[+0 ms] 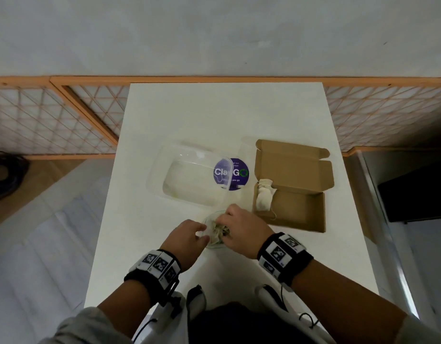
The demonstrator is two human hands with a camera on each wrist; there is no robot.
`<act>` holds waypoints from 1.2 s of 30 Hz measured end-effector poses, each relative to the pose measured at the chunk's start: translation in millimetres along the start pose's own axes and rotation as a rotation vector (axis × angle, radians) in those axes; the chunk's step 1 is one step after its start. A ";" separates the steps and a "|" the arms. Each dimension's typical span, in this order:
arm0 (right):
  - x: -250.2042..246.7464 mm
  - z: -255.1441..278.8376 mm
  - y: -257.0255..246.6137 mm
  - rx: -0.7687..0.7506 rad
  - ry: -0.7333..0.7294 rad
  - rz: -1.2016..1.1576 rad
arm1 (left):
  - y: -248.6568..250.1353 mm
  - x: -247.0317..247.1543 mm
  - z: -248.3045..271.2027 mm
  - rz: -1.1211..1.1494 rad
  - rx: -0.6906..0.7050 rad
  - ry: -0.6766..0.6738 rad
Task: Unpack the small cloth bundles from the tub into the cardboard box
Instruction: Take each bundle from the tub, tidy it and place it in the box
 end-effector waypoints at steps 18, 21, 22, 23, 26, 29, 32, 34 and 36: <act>-24.9 31.5 17.5 0.130 0.150 -0.563 | -2.3 -8.0 5.3 -0.017 0.124 0.003; -29.9 38.1 19.4 0.172 0.159 -0.650 | 10.9 -16.7 15.5 0.049 0.260 0.100; -31.0 40.0 19.6 0.184 0.164 -0.701 | 16.2 -19.4 19.0 0.090 0.305 0.127; -31.8 41.9 19.8 0.188 0.169 -0.743 | 21.7 -21.9 22.1 0.130 0.339 0.142; -35.5 47.5 17.5 0.174 0.171 -0.794 | 38.6 -26.9 28.6 0.265 0.378 0.126; -40.6 52.8 11.5 0.140 0.186 -0.819 | 52.0 -29.7 30.1 0.479 0.349 0.095; -44.5 55.2 5.6 0.102 0.199 -0.833 | 60.2 -32.1 29.8 0.618 0.299 0.052; -45.8 55.4 4.1 0.104 0.206 -0.848 | 62.1 -35.6 29.6 0.591 0.303 0.080; -45.8 54.9 3.7 0.116 0.220 -0.836 | 60.0 -39.2 27.2 0.599 0.299 0.129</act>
Point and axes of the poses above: each hand's wrist, its own z-axis away from the middle knuckle, its own x-axis out of the palm, y = z × x, the point moved 4 cm from there along -z, towards the middle knuckle, and after that the axes turned 5 degrees about -y, right-handed, at the moved point
